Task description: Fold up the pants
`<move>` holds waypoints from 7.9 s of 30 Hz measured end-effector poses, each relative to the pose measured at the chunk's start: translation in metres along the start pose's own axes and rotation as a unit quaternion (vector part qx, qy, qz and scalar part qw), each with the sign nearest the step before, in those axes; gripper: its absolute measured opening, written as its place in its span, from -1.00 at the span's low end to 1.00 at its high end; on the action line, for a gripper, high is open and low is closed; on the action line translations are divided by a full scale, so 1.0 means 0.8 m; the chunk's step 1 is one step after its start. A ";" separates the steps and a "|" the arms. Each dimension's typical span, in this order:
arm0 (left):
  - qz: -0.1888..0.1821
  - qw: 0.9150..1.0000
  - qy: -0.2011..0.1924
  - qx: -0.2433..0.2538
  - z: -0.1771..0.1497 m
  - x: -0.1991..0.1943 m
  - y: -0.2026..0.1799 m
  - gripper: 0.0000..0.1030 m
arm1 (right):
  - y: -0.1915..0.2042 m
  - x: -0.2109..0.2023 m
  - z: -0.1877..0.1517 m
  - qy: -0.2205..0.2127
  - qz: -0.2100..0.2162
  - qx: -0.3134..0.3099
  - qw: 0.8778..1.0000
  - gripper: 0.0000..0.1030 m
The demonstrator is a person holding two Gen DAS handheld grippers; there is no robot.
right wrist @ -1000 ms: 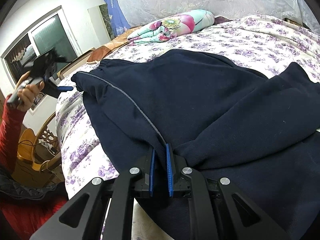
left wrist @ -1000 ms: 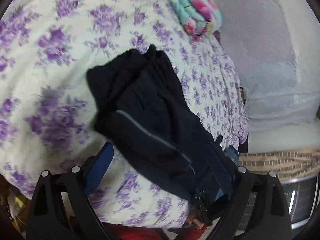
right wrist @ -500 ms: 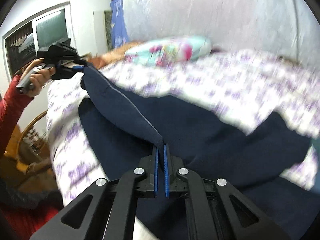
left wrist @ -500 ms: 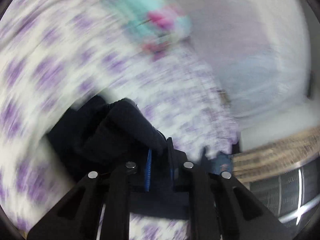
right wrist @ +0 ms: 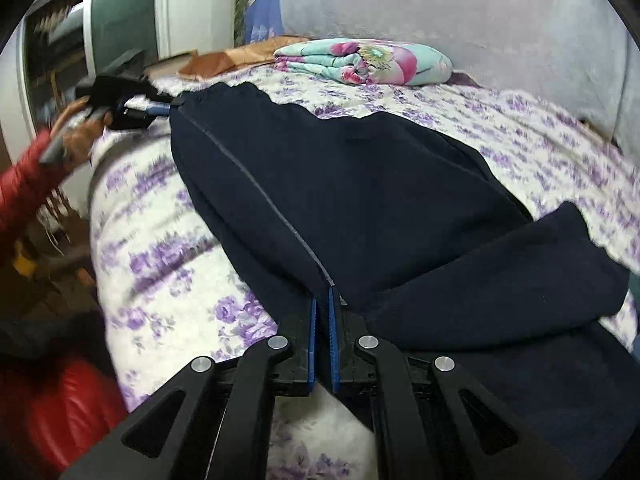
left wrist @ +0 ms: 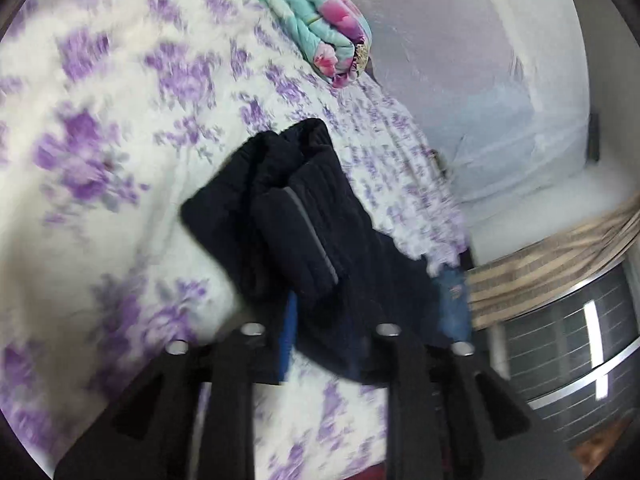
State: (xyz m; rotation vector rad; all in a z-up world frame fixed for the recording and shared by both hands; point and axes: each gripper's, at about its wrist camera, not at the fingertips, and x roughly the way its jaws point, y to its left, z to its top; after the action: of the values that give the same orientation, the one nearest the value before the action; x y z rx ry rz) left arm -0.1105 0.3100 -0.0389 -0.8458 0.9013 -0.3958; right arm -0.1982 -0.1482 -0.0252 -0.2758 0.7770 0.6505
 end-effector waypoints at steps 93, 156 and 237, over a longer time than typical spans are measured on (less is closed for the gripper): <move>0.063 0.946 0.039 0.317 -0.159 0.163 -0.172 0.91 | -0.046 -0.040 -0.048 0.027 -0.083 0.155 0.984 -0.05; -0.022 0.970 0.010 0.240 -0.128 0.163 -0.149 0.91 | -0.075 0.117 0.200 -0.030 -0.031 0.133 0.990 -0.66; 0.143 0.977 -0.144 0.073 -0.128 0.014 -0.052 0.91 | 0.042 0.063 0.063 -0.006 -0.117 0.010 0.993 -0.64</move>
State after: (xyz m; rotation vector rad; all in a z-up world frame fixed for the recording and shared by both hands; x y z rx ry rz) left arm -0.1862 0.2284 -0.0467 -0.6075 0.7010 -0.0840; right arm -0.1650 -0.0771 -0.0268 -0.3380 0.7256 0.4229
